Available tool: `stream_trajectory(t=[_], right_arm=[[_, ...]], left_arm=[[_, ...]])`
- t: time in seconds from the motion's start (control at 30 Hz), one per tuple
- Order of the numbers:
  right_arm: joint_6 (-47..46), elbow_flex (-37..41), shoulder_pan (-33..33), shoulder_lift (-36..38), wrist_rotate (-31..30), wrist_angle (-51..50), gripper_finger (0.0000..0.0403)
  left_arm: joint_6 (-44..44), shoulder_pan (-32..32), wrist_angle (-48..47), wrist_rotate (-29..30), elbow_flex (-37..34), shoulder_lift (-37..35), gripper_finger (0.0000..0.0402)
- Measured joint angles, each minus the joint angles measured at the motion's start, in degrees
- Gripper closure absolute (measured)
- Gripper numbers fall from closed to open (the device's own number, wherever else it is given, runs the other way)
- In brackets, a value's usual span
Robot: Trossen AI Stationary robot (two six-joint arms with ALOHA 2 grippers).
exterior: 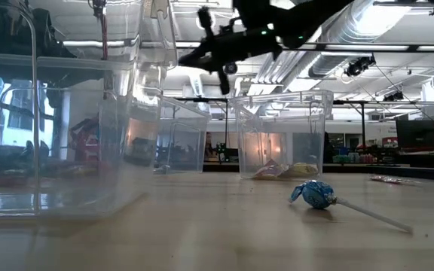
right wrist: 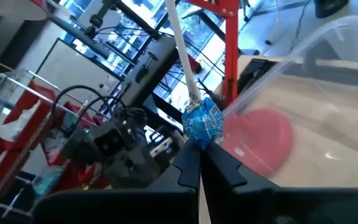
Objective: Sort candy
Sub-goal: Put the blue lollipop into the top left transparent bin
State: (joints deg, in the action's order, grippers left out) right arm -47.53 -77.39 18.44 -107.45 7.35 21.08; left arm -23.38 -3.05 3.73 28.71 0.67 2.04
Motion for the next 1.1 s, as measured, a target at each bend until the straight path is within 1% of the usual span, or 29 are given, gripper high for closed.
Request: stream_trajectory(t=[0.07,0.17,0.27,0.37,0.5,0.6,0.67,0.8,0.93,1.0,1.1], right_arm=[[0.1,-5.0,0.0,-3.2,0.2,-4.6,0.0399],[4.3,-13.3,0.2,-7.8,0.5,-14.7,0.0377],[8.6,-21.2,0.3,-11.3,0.5,-24.9,0.0338],[13.5,-27.6,0.3,-13.5,-0.5,-34.2,0.0288],[21.7,-32.6,0.3,-13.8,-0.8,-41.5,0.0226],[26.3,-35.6,0.5,-13.3,0.4,-46.7,0.0196],[29.4,-38.2,0.5,-12.9,1.6,-50.7,0.0184],[36.1,-42.2,-0.9,-11.3,2.7,-62.9,0.0179],[39.9,-42.6,-4.8,-8.5,2.8,-74.4,0.0178],[40.2,-42.6,-7.4,-6.6,1.7,-80.9,0.0178],[38.4,-42.6,-12.0,-3.9,-2.8,-90.6,0.0178]], left_arm=[[0.0,0.0,0.0,0.0,0.0,0.0,0.0402],[0.0,0.0,0.0,0.0,0.0,0.0,0.0401],[0.0,0.0,0.0,0.0,0.0,0.0,0.0402],[0.0,0.0,0.0,0.0,0.0,0.0,0.0401],[0.0,0.0,0.0,0.0,0.0,0.0,0.0401],[0.0,0.0,0.0,0.0,0.0,0.0,0.0402],[0.0,0.0,0.0,0.0,0.0,0.0,0.0401],[0.0,0.0,0.0,0.0,0.0,0.0,0.0402],[0.0,0.0,0.0,0.0,0.0,0.0,0.0401],[0.0,0.0,0.0,0.0,0.0,0.0,0.0402],[0.0,0.0,0.0,0.0,0.0,0.0,0.0402]])
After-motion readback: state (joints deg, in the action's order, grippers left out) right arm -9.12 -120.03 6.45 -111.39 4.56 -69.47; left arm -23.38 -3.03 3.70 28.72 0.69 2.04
